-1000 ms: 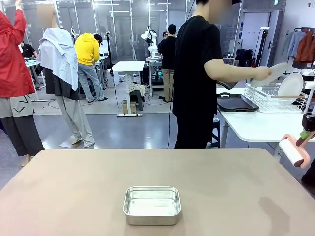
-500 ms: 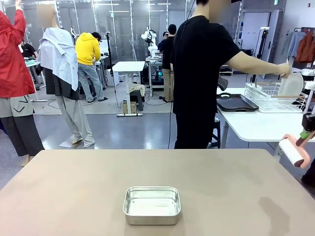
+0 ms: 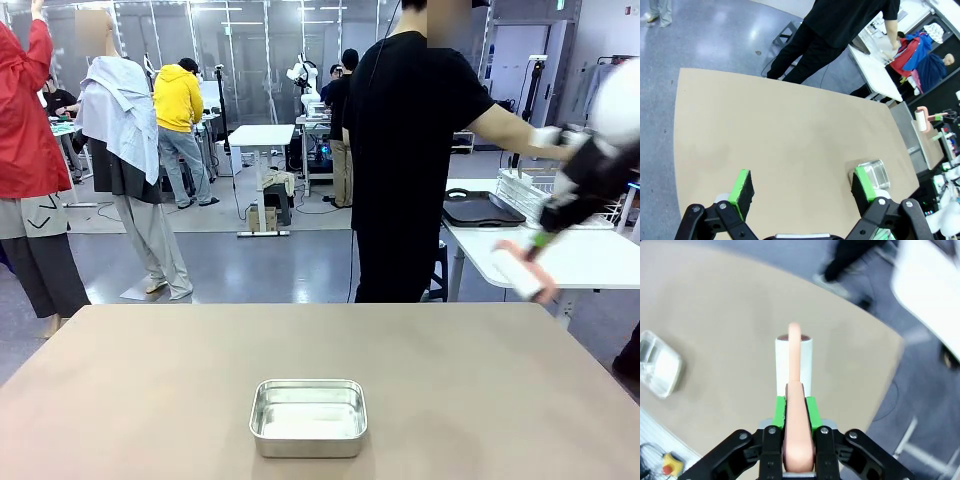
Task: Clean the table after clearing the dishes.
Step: Place the Lint Roller back on top of the Airtight Container.
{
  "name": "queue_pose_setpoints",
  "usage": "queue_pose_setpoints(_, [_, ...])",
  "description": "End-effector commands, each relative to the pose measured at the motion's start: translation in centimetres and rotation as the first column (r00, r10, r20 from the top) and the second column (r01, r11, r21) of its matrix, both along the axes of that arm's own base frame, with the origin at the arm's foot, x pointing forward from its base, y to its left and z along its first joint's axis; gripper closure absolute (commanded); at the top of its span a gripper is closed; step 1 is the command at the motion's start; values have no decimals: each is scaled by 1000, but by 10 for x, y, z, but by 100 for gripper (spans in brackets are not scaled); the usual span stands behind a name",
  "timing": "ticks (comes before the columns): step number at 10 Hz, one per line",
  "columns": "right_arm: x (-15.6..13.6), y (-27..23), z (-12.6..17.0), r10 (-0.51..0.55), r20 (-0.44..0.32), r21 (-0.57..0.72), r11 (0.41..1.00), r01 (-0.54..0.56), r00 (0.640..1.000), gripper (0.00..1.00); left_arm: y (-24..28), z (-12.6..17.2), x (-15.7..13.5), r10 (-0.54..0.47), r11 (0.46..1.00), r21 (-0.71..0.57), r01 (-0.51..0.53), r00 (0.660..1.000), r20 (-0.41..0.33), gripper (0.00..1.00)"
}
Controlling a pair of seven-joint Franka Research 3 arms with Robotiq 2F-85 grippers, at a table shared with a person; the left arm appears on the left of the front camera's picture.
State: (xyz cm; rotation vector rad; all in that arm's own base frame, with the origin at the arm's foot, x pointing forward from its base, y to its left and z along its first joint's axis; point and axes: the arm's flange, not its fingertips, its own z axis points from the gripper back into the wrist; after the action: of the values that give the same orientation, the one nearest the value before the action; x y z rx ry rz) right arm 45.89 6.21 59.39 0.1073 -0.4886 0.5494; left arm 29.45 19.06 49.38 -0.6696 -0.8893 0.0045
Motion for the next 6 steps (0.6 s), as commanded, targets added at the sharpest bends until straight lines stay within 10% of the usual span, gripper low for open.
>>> queue_pose_setpoints(1, [8, 80, -5, 362, -5, -96, 928, -361, 932, 79, 1, 1, -2, -11, 1000, 4, 11, 1000, -2, 0])
queue_pose_setpoints(6, [-53, 247, -26, 745, -81, -244, 629, -738, 662, 79, 1, 1, -2, -11, 1000, 4, 11, 1000, -2, 0])
